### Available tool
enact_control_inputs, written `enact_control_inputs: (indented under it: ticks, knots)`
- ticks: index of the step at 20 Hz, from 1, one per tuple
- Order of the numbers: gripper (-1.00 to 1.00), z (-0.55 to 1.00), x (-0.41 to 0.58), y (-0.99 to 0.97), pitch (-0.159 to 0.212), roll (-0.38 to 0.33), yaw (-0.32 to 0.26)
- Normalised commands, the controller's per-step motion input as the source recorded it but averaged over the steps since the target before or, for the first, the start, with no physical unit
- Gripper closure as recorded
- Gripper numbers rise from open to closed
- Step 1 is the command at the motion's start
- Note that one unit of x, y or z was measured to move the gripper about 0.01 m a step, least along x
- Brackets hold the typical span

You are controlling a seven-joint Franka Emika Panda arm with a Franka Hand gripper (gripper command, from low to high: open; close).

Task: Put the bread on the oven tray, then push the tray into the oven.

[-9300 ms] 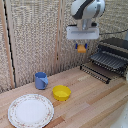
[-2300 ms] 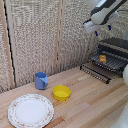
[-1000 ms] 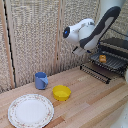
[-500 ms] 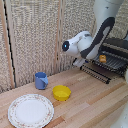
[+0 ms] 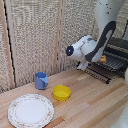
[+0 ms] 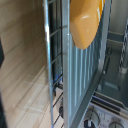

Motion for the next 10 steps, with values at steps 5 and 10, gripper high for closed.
enact_control_inputs:
  ticks: [5, 10]
  knots:
    - [-1.00, -0.01, 0.033, -0.60, 0.170, 0.027, 0.145]
    - [-1.00, -0.04, 0.149, -0.27, 0.143, 0.009, 0.068]
